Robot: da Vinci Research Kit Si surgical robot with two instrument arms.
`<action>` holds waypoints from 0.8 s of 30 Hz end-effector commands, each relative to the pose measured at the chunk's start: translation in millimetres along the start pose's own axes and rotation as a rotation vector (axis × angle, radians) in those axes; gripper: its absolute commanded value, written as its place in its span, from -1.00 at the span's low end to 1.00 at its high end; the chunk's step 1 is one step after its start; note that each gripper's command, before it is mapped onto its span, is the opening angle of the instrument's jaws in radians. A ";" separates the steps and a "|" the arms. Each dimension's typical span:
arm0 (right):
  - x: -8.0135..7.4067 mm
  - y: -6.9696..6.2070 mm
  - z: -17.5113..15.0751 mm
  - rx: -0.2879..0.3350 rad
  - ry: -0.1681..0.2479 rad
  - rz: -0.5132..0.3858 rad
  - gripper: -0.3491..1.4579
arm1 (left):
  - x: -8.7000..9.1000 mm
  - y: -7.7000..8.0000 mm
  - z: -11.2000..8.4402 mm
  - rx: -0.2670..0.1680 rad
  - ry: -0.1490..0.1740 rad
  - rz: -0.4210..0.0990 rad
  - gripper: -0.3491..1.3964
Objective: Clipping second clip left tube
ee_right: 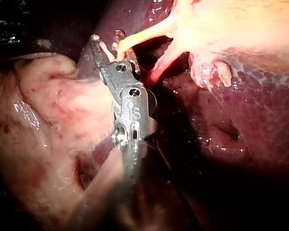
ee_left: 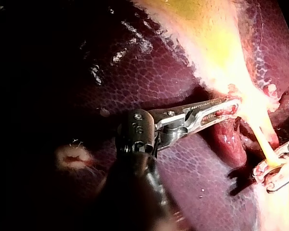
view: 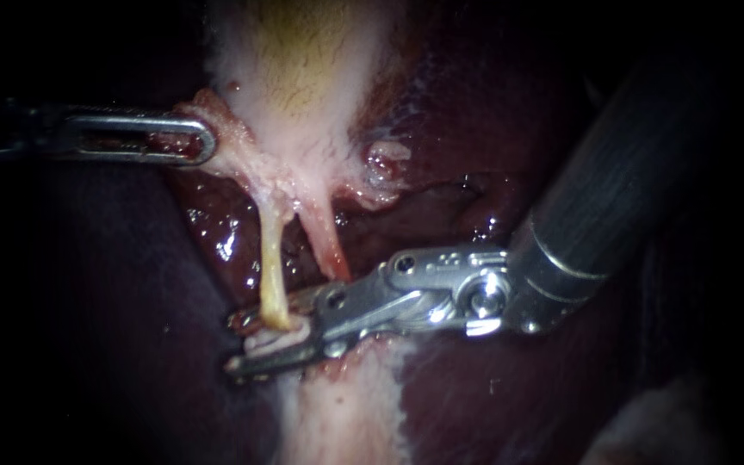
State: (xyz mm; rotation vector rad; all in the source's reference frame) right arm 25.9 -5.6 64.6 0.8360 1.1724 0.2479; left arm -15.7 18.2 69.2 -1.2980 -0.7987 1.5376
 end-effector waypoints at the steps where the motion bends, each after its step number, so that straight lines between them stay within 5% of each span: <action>1: -0.1 0.0 -0.1 0.001 0.002 0.005 -0.56 | 0.0 0.0 0.0 0.000 0.000 0.000 -1.00; 7: -0.2 0.1 -0.3 0.001 -0.001 0.058 -1.00 | 0.0 0.0 0.0 0.000 0.000 0.000 -1.00; 14: -0.9 -0.1 -0.2 -0.002 -0.042 0.109 -1.00 | 0.0 0.0 0.0 0.000 0.000 0.000 -1.00; 24: -1.1 0.3 -0.2 -0.002 -0.043 0.108 -1.00 | 0.0 0.0 0.0 0.000 0.000 0.000 -1.00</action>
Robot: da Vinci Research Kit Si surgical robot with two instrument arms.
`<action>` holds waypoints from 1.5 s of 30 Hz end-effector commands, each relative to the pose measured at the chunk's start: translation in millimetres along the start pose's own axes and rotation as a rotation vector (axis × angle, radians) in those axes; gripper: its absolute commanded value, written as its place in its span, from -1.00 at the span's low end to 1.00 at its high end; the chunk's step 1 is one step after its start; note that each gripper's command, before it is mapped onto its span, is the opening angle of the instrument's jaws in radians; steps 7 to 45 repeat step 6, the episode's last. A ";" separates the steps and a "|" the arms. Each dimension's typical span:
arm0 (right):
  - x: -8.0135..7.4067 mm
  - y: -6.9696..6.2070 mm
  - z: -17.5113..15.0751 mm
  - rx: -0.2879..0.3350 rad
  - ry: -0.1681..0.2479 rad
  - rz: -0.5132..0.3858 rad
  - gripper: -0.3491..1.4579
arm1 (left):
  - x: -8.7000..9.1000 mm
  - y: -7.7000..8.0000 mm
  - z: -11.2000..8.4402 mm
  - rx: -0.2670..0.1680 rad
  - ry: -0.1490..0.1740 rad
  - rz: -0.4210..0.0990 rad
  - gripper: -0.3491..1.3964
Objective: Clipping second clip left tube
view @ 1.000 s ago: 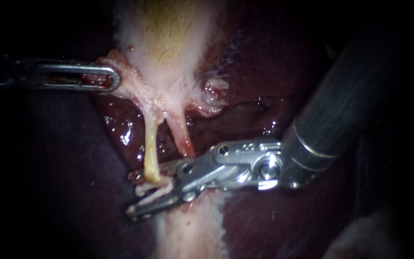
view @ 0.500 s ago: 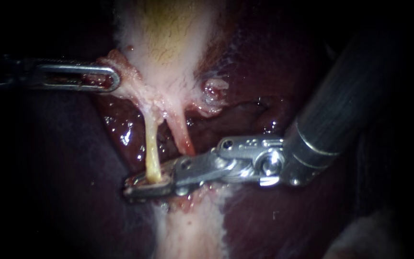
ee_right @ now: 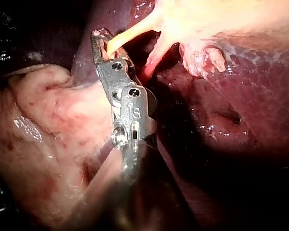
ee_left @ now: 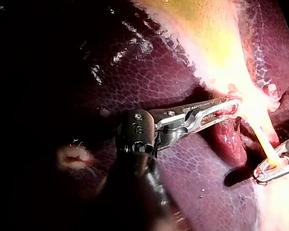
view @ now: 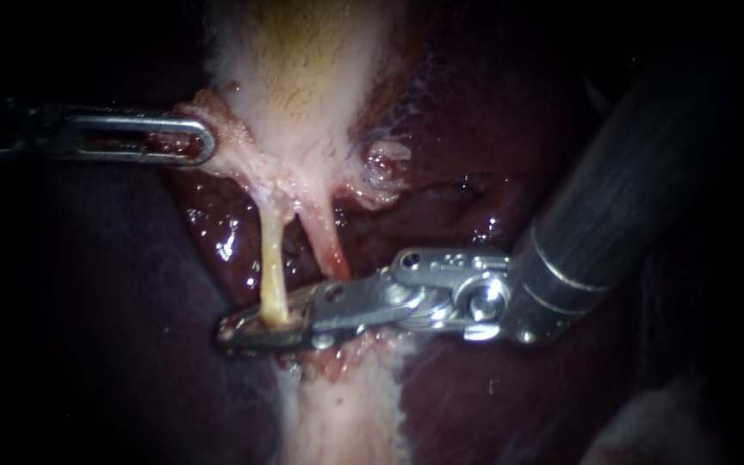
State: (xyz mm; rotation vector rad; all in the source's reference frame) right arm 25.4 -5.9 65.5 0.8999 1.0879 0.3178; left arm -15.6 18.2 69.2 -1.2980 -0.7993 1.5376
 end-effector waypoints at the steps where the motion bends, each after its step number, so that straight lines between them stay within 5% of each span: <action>1: 0.0 0.1 -0.1 -0.001 -0.002 0.000 -1.00 | 0.0 0.0 0.0 0.000 0.000 0.000 -1.00; 45: -0.1 0.3 -0.2 -0.001 -0.002 0.000 -1.00 | 0.0 0.0 0.0 0.000 0.000 0.000 -1.00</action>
